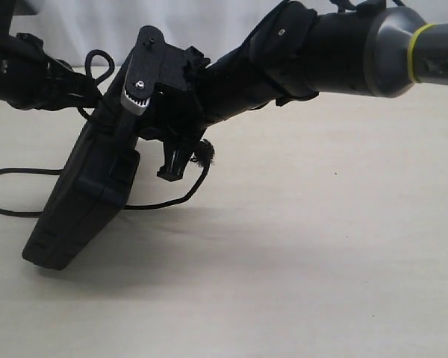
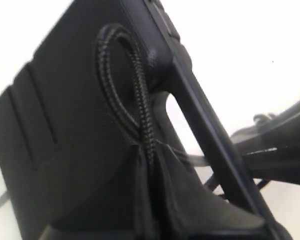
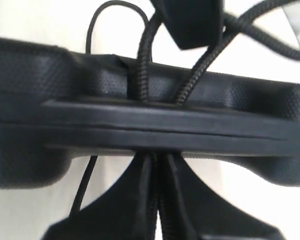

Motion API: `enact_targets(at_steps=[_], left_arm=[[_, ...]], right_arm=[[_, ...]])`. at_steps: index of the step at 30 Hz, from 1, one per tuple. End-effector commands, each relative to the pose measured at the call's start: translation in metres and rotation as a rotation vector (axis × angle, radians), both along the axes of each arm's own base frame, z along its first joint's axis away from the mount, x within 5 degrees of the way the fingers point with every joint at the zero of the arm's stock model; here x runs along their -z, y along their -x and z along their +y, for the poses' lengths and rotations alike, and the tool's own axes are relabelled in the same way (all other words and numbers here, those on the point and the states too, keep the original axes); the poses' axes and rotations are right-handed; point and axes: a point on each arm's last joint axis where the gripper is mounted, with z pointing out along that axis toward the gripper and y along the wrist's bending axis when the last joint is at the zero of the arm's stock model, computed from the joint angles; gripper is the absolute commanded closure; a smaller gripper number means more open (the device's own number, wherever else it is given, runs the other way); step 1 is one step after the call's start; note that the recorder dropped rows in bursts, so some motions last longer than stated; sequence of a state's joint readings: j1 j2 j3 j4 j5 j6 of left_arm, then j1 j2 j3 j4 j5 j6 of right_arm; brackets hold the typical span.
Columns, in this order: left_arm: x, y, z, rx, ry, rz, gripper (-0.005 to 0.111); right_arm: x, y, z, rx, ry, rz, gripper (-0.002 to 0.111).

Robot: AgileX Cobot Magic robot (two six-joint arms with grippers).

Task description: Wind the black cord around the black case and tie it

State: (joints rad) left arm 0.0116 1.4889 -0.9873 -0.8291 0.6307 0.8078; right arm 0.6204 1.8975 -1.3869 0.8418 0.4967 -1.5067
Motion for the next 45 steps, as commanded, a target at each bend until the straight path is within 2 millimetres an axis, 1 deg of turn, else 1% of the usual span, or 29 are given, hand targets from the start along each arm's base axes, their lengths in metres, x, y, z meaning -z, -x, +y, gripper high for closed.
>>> enact_targets(at_steps=[1,2,4,6,9,10,11,12,15,17,20,23,26,29,31,35,38,40,43,45], left_arm=[[-0.021,0.006,0.003,-0.028,-0.017,-0.093,0.107],[-0.022,0.007,0.003,-0.026,-0.016,-0.097,0.107],[-0.025,0.009,0.002,-0.021,-0.014,-0.101,0.107],[-0.025,0.009,0.002,-0.021,-0.011,-0.099,0.107],[-0.025,0.009,0.002,-0.021,-0.011,-0.099,0.107],[-0.025,0.009,0.002,-0.022,-0.007,-0.100,0.107],[-0.025,0.009,0.002,-0.027,0.001,-0.101,0.107],[-0.026,0.008,0.001,-0.036,0.016,-0.103,0.107],[-0.028,0.007,0.000,-0.053,0.044,-0.109,0.107],[-0.027,0.007,0.000,-0.058,0.052,-0.107,0.107],[-0.022,0.005,-0.001,-0.048,0.061,-0.081,0.107],[-0.014,0.002,-0.003,-0.058,0.103,-0.045,0.107],[-0.002,0.000,-0.004,-0.051,0.118,-0.018,0.107],[0.009,-0.001,-0.006,-0.026,0.127,-0.010,0.107],[0.013,-0.001,-0.008,0.011,0.120,-0.034,0.107],[0.012,0.001,-0.012,0.103,0.118,-0.086,0.107],[0.011,0.004,-0.016,0.166,0.125,-0.103,0.107],[0.011,0.004,-0.017,0.190,0.119,-0.110,0.107],[0.011,0.005,-0.017,0.204,0.117,-0.112,0.107],[0.011,0.005,-0.017,0.206,0.115,-0.114,0.107]], right_arm=[[-0.009,-0.007,-0.003,0.123,-0.067,0.016,0.102],[-0.009,-0.007,-0.003,0.135,-0.073,0.021,0.100],[-0.009,-0.007,-0.003,0.152,-0.083,0.036,0.090],[-0.009,-0.007,-0.003,0.175,-0.093,0.065,0.075],[-0.007,-0.005,-0.006,0.197,-0.063,0.101,0.046],[-0.006,-0.006,-0.008,0.216,-0.039,0.103,0.039],[-0.006,-0.007,-0.012,0.241,-0.010,0.101,0.035],[-0.007,-0.007,-0.015,0.264,0.013,0.095,0.034],[-0.009,-0.015,-0.032,0.367,0.106,0.057,0.034],[-0.012,-0.020,-0.045,0.437,0.135,0.052,0.034],[-0.021,-0.023,-0.062,0.487,0.154,0.051,0.034],[-0.031,-0.022,-0.070,0.511,0.141,0.054,0.034],[-0.037,-0.017,-0.069,0.515,0.099,0.093,0.034],[-0.037,-0.012,-0.064,0.453,0.080,0.135,0.034],[-0.038,-0.009,-0.059,0.415,0.030,0.168,0.034],[-0.040,-0.008,-0.045,0.356,-0.111,0.226,0.035],[-0.031,-0.011,-0.034,0.300,-0.198,0.265,0.040],[-0.021,-0.015,-0.027,0.265,-0.241,0.279,0.045],[-0.006,-0.020,-0.020,0.225,-0.268,0.286,0.051],[0.002,-0.022,-0.017,0.204,-0.268,0.282,0.052]])
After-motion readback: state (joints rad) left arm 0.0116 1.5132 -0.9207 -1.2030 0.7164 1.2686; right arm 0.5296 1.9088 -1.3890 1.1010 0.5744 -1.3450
